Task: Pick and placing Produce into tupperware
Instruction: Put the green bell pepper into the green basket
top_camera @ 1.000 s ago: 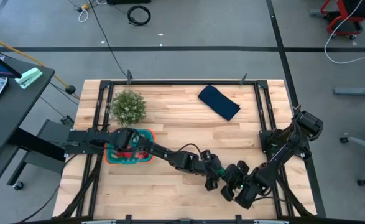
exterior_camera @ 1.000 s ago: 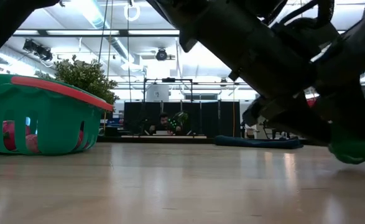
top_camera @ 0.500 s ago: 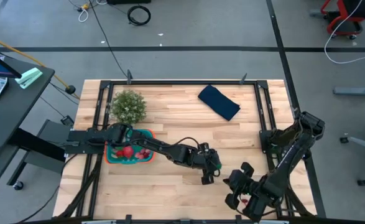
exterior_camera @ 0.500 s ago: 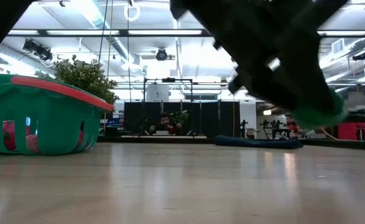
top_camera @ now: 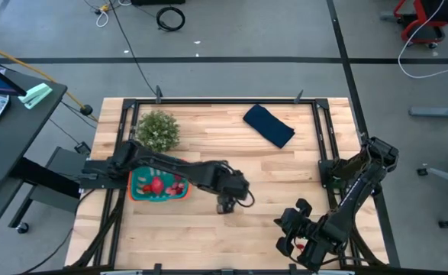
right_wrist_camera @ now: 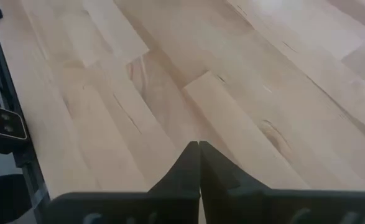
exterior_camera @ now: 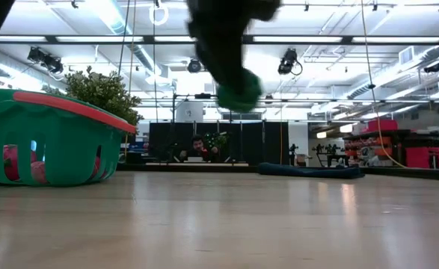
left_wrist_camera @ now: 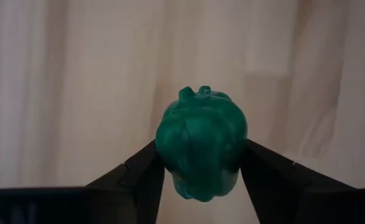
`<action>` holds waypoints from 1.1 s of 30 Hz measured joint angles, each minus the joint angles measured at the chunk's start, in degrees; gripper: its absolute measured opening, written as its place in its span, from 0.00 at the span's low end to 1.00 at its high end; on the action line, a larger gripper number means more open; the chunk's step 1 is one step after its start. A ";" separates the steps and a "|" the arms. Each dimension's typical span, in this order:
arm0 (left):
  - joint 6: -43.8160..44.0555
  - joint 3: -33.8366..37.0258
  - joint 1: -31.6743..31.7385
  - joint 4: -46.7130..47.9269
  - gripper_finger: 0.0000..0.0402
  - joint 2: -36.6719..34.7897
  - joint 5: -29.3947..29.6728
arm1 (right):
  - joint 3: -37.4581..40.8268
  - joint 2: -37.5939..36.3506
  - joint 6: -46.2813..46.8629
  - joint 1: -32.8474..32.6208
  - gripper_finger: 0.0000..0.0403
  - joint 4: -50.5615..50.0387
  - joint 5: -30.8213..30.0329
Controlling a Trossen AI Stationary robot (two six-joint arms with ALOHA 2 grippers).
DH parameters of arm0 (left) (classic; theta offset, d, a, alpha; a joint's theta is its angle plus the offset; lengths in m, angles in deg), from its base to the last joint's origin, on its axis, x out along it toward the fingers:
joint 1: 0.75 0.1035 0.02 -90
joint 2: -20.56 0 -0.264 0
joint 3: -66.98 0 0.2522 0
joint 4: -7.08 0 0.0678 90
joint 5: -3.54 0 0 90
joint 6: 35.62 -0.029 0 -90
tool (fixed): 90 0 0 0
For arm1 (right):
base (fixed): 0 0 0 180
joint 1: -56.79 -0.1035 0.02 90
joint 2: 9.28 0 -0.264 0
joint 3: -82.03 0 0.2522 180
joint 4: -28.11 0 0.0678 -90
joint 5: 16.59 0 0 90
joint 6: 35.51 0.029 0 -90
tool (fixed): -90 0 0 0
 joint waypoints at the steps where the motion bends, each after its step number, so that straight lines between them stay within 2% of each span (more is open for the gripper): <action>1: 0.62 -0.02 0.07 2.46 0.51 -1.10 0.05 | 0.01 0.00 0.01 0.00 0.00 0.01 0.01; 10: 8.72 0.00 -0.31 31.58 0.50 -7.08 -0.02 | 0.01 0.02 0.16 0.02 0.00 -0.31 0.11; 18: 13.33 0.67 -3.61 32.19 0.52 -9.26 0.75 | 0.03 0.02 0.23 -0.11 0.00 -0.99 0.24; 33: 12.05 0.73 -4.38 32.15 0.51 -11.53 1.98 | 0.03 0.02 2.43 -3.03 0.00 -1.21 0.90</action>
